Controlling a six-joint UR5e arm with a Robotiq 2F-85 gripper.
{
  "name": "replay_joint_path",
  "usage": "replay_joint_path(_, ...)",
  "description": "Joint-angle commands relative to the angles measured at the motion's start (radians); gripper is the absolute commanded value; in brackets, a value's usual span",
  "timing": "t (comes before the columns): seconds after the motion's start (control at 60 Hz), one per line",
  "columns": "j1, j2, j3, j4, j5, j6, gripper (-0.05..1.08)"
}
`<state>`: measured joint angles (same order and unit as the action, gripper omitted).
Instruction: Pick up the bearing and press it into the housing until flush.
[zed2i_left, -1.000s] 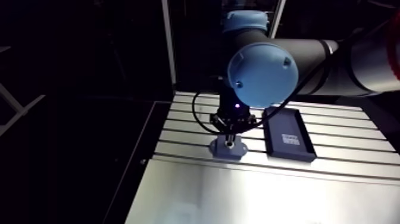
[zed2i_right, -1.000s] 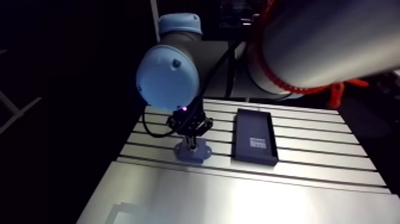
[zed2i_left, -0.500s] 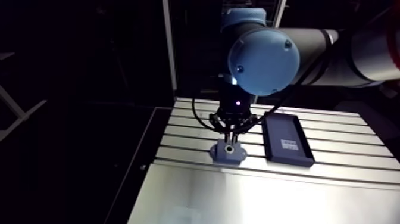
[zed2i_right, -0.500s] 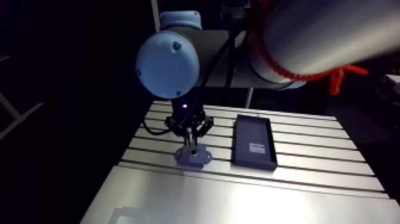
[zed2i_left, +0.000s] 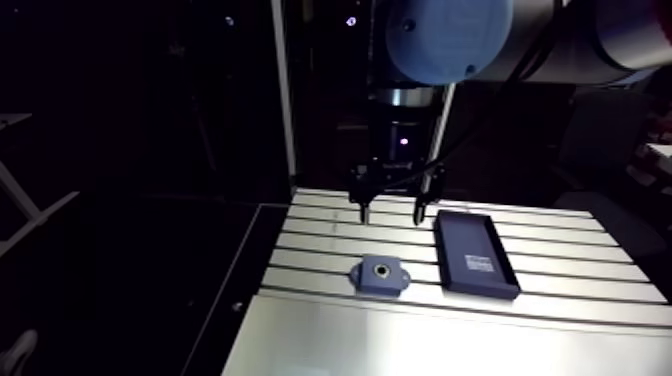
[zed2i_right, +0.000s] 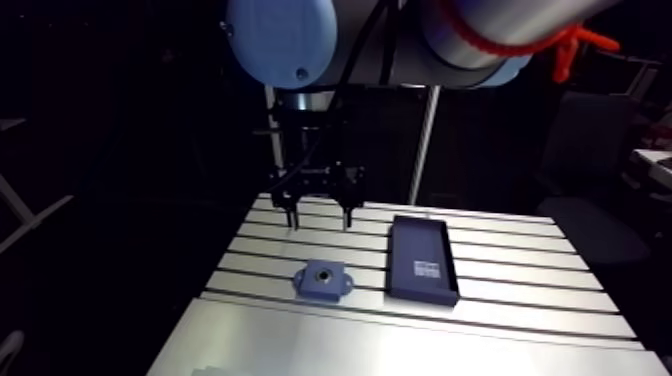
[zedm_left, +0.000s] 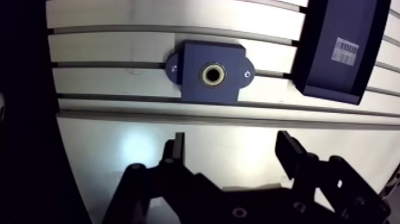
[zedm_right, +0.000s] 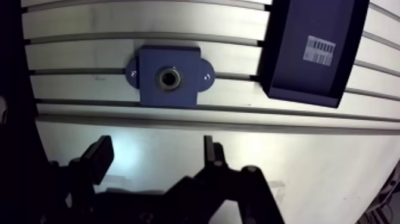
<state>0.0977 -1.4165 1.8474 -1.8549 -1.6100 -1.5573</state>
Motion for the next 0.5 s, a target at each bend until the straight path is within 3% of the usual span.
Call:
replay_joint_path(0.017,-0.005,-0.042,-0.069,0.107,-0.001,0.0,0.0)
replay_joint_path(0.233,-0.022,-0.083,-0.127,0.203,-0.003,-0.005,0.0)
replay_joint_path(0.5,-0.1,-0.131,-0.188,0.294,-0.003,-0.069,0.0)
